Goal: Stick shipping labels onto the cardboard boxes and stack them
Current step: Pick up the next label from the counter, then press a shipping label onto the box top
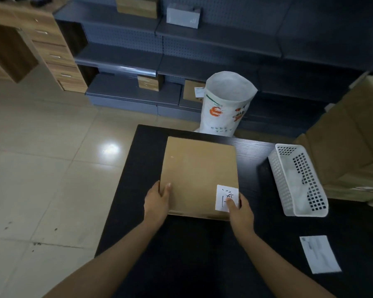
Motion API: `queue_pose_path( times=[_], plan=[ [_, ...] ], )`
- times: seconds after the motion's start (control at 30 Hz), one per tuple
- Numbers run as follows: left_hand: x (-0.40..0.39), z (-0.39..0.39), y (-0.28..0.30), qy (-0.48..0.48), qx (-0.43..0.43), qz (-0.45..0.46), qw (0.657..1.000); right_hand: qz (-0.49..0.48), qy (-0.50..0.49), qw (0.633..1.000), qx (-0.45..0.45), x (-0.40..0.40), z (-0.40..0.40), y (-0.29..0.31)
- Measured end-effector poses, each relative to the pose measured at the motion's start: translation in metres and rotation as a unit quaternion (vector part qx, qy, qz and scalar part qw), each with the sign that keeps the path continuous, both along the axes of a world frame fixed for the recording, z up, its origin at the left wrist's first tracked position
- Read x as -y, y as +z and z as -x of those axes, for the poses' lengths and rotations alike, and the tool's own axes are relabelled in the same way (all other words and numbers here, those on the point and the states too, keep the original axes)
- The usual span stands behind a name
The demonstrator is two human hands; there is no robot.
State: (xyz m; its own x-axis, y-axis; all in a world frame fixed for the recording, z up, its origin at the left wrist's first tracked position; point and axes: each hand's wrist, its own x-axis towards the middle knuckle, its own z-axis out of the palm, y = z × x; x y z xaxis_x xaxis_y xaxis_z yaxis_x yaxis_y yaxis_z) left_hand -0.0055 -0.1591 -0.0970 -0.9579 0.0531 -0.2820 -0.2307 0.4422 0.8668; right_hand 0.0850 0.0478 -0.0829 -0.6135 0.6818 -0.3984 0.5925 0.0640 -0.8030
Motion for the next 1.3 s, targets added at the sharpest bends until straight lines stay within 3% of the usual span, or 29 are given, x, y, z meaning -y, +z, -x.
queue_pose_path(
  times=[0.3, 0.53, 0.83, 0.97, 1.03, 1.13, 1.3],
  plan=[
    [-0.107, -0.11, 0.004, 0.0, 0.019, -0.002, 1.0, -0.025, 0.011, 0.999, -0.029, -0.106, -0.112, -0.001],
    [-0.135, -0.181, -0.002, 0.002, 0.015, 0.029, 0.999, -0.021, 0.067, 0.997, -0.001, -0.15, -0.181, -0.019],
    [-0.126, -0.201, -0.019, -0.04, 0.037, 0.069, 0.996, -0.015, 0.096, 0.995, 0.035, -0.151, -0.194, -0.034],
    [-0.128, -0.196, -0.013, -0.039, 0.039, 0.122, 0.991, -0.027, 0.164, 0.984, 0.058, -0.159, -0.196, -0.027],
    [-0.135, -0.194, -0.005, -0.048, -0.04, 0.213, 0.975, -0.078, 0.219, 0.969, 0.081, -0.166, -0.202, -0.02],
    [-0.155, -0.187, 0.007, -0.135, -0.173, 0.301, 0.928, -0.194, 0.263, 0.936, 0.127, -0.183, -0.208, -0.012],
    [-0.215, -0.185, 0.015, -0.315, -0.253, 0.366, 0.839, -0.3, 0.3, 0.887, 0.18, -0.22, -0.219, -0.004]
  ],
)
